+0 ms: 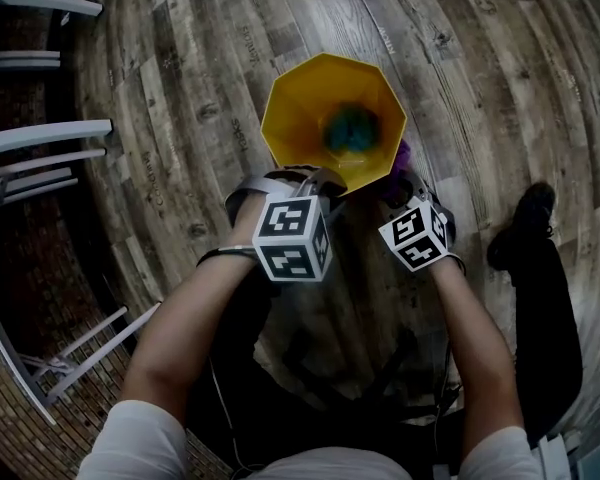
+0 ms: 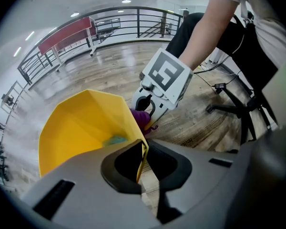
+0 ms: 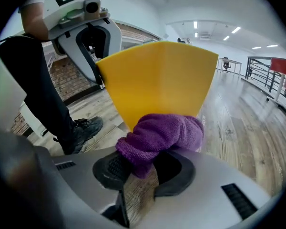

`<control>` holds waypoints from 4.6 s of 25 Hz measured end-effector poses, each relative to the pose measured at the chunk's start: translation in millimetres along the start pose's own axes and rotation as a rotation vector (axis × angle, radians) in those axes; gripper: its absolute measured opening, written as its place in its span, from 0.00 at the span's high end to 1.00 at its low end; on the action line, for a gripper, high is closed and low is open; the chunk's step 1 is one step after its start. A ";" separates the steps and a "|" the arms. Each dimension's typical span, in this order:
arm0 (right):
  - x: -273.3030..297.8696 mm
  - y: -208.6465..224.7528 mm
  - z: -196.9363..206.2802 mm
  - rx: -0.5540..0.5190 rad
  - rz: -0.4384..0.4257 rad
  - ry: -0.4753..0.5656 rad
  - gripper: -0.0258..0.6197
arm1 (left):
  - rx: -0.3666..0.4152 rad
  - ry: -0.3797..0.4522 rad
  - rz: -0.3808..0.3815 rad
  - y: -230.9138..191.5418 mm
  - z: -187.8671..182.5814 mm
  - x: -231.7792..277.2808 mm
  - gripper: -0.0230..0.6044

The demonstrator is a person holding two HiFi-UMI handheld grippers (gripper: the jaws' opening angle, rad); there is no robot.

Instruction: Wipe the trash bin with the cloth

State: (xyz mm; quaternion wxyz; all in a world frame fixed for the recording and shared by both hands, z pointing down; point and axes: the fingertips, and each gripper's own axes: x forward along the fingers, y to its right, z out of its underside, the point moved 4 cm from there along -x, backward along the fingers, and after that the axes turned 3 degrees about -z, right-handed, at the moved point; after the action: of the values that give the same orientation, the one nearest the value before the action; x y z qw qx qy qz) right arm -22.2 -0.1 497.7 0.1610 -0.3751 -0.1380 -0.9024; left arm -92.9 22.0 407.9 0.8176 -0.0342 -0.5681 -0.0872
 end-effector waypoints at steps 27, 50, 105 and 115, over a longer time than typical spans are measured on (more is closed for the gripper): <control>118.3 29.5 77.2 0.028 -0.039 -0.271 0.79 | -0.027 -0.013 0.005 2.2 -3.5 0.1 0.92; -14.6 29.0 64.3 0.157 0.089 -0.117 0.79 | 0.175 -0.148 -0.047 8.0 21.5 -0.7 0.76; 17.3 -29.4 7.8 0.038 -0.058 -0.036 0.79 | 0.132 -0.172 -0.043 2.7 9.4 11.3 0.95; 66.1 -15.5 42.1 0.110 -0.035 -0.109 0.79 | 0.088 -0.168 -0.058 2.3 3.8 11.4 0.94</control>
State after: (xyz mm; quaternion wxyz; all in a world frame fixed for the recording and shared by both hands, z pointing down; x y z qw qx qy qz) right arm -45.7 17.2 572.1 0.1578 -0.4116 -0.2022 -0.8745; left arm -92.2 23.7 419.9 0.7648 0.0111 -0.6389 -0.0828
